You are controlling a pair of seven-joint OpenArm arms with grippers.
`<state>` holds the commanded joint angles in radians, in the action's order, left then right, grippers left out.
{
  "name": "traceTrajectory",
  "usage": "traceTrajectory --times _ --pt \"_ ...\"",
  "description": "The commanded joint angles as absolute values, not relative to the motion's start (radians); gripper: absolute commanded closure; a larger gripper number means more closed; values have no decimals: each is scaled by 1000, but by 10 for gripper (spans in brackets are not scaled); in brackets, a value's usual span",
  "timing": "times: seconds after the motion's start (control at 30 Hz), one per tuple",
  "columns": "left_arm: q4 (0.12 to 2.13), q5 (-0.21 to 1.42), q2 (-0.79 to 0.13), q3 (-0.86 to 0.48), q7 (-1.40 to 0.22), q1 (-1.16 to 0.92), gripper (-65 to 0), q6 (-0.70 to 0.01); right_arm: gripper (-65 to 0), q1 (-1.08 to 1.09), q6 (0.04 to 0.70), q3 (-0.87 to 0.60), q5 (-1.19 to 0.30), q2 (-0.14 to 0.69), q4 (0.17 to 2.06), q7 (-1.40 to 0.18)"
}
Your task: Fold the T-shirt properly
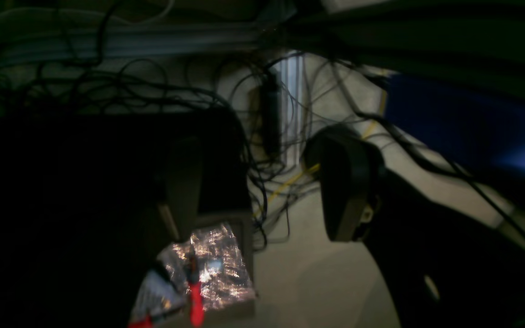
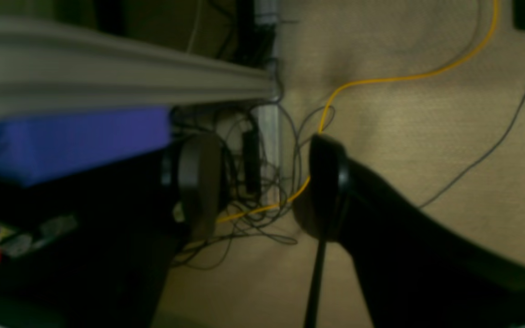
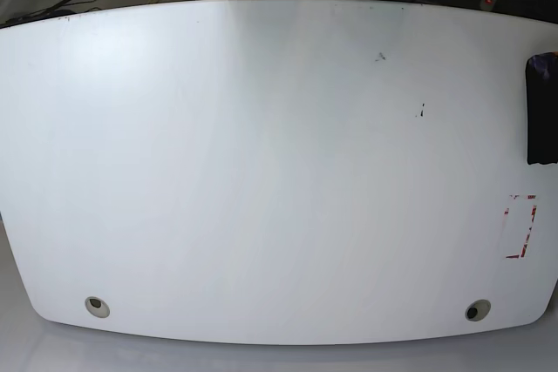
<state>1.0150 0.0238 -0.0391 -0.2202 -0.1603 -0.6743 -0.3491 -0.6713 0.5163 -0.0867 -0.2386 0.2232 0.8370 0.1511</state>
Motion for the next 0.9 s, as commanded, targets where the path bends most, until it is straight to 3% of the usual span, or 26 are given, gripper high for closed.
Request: traceTrajectory --times 0.1,0.23,0.37,0.5,0.77,0.9 --pt "796 24 -70 -216 -102 -549 -367 -335 -292 -562 510 -65 -237 234 705 151" --pt "530 7 -79 -186 -38 -401 -367 -259 -292 -423 510 -21 -237 240 544 151" --pt "389 -36 -81 -160 2 -312 -367 -170 -292 -334 509 4 -237 239 444 151" --pt "309 -39 -79 -160 4 -251 -367 -148 -292 -272 504 25 -237 236 374 151" --pt "265 -41 -74 -160 2 -189 -367 -145 -296 -248 366 128 -239 232 351 151" --pt "240 -41 -74 -159 5 -188 -367 -145 -296 -246 358 128 -239 217 352 151"
